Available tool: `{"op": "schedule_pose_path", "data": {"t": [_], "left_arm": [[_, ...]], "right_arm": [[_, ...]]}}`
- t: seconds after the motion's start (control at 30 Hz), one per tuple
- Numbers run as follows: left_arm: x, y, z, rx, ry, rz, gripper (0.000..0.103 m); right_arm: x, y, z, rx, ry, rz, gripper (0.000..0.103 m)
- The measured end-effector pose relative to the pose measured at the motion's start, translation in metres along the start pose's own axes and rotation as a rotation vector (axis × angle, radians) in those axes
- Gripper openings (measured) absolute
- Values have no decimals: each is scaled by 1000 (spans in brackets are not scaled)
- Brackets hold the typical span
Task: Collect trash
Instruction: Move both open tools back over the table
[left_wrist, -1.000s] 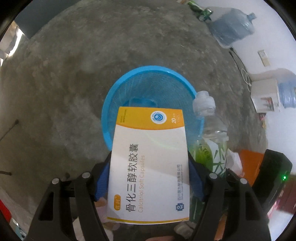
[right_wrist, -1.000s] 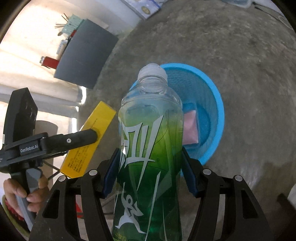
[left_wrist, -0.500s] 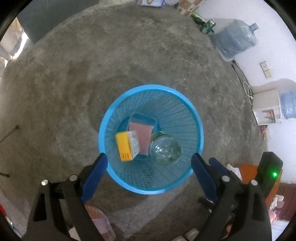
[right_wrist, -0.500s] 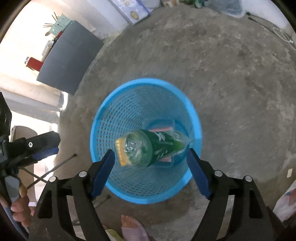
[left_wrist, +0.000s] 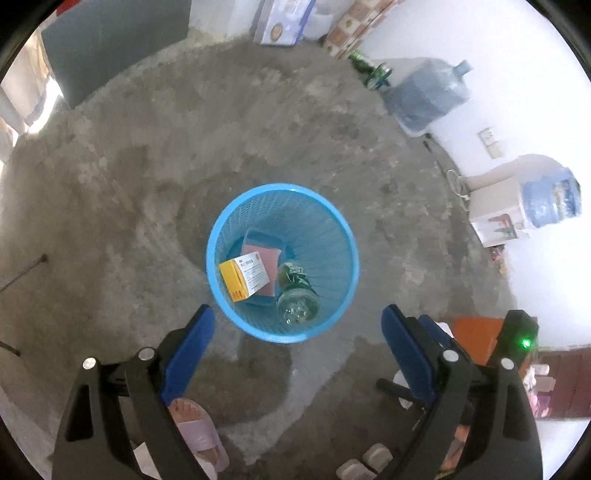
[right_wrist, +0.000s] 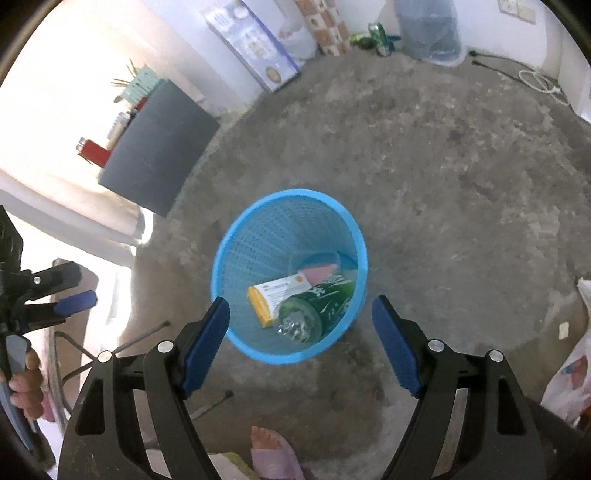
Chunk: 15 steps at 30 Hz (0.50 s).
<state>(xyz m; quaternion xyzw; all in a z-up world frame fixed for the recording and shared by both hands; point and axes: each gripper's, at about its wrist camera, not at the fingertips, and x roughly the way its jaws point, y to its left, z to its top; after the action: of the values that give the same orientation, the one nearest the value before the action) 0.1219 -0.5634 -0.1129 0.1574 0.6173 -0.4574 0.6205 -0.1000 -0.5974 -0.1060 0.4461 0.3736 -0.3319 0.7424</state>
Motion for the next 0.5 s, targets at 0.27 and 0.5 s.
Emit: {"op": "schedule_pose_path", "data": {"t": [0.27,0.5], "left_arm": [[-116,13,-64,49,-142,-67,89],[-215,50,-157,101,-352,-38,90]], "right_arm": [[-52,27,-32,-40,-60,33,76],[-104,91,-85,-168,-96,107,88]]}}
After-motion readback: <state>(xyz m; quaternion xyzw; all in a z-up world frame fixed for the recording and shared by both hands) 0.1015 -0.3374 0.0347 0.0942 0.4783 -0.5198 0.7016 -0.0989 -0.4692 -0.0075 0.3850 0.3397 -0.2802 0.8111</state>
